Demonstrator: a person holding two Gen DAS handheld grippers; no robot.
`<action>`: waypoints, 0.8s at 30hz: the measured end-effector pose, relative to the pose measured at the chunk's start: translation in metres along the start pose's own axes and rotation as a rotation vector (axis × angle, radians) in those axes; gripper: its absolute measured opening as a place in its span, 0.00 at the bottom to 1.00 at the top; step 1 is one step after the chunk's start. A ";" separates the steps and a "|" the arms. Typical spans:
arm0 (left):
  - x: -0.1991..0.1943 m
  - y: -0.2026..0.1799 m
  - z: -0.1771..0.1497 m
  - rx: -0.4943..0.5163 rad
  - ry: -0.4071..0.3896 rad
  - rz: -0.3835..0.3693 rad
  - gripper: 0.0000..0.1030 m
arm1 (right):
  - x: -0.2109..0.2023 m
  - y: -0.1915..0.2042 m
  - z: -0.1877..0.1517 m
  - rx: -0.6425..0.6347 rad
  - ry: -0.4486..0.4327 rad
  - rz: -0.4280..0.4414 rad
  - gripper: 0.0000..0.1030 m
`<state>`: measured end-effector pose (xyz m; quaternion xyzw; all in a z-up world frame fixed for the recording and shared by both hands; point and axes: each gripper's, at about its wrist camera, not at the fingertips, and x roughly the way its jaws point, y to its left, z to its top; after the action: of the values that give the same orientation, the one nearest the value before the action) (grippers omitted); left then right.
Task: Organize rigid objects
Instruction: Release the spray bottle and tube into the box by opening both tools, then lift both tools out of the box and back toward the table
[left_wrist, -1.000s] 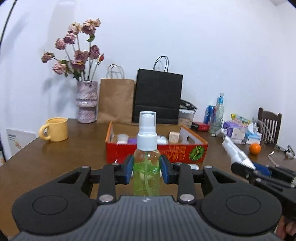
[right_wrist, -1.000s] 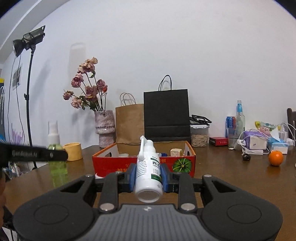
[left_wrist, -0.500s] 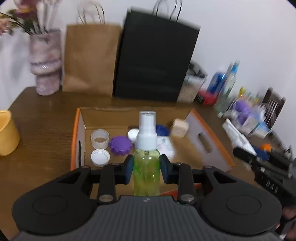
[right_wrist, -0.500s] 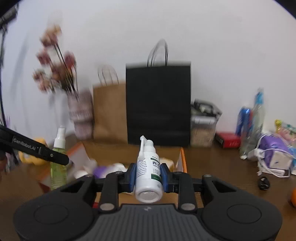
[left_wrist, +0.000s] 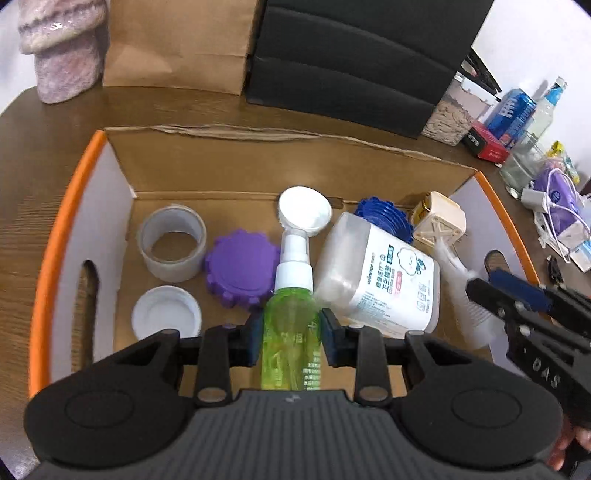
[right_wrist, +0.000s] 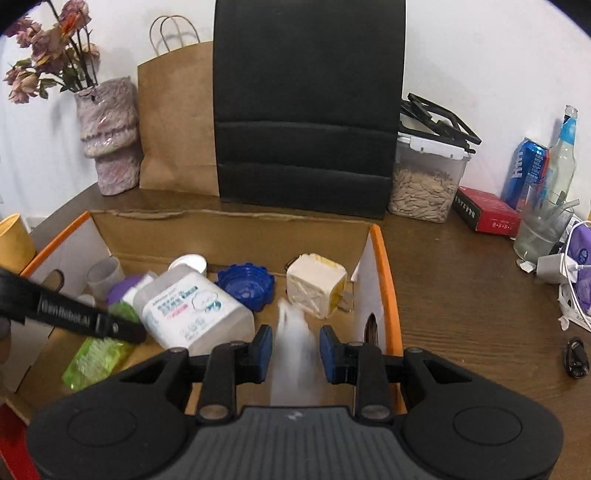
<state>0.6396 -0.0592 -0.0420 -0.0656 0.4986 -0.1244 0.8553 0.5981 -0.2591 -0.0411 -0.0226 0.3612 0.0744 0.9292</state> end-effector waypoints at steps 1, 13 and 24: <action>-0.001 0.000 0.000 0.004 -0.007 0.000 0.33 | 0.000 0.000 0.001 0.004 -0.007 -0.002 0.32; -0.067 -0.001 -0.002 0.017 -0.106 0.025 0.54 | -0.050 0.000 0.017 -0.004 -0.072 -0.016 0.43; -0.176 -0.017 -0.077 0.191 -0.386 0.127 0.73 | -0.159 0.020 -0.001 -0.051 -0.210 0.009 0.67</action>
<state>0.4869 -0.0259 0.0716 0.0247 0.3145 -0.1024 0.9434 0.4781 -0.2589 0.0654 -0.0368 0.2601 0.0898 0.9607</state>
